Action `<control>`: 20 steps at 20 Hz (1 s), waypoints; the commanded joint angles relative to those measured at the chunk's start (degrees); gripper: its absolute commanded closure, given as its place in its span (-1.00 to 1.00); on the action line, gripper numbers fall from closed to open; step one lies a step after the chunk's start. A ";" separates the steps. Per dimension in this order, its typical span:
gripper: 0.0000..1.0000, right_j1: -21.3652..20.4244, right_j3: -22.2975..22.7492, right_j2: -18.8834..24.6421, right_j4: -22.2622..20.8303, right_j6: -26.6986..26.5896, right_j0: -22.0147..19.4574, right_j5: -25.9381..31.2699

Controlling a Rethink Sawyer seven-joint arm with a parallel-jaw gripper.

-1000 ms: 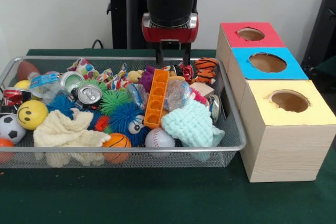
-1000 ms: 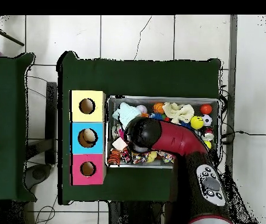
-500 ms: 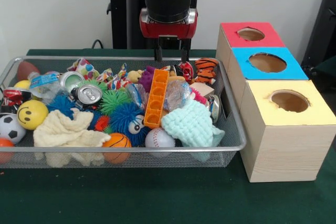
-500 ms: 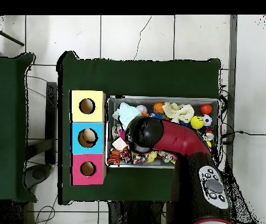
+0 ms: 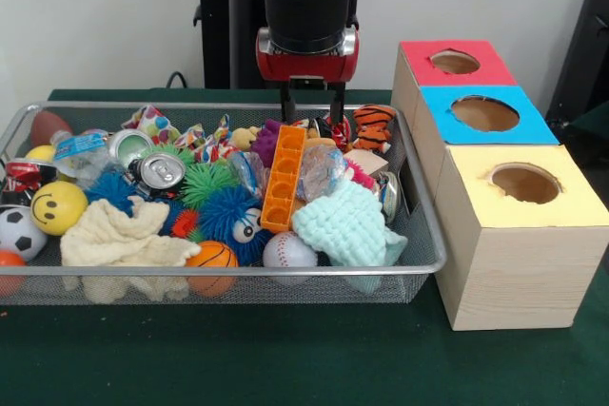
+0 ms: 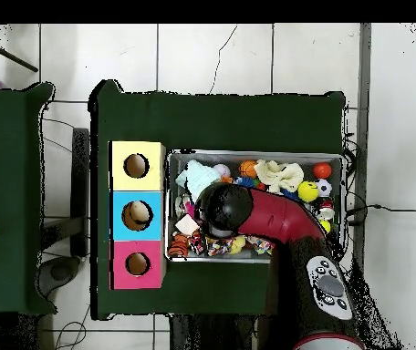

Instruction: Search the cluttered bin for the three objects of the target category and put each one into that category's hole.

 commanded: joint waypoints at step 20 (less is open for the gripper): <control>-1.00 5.22 -1.28 3.28 2.60 8.05 3.64 -7.59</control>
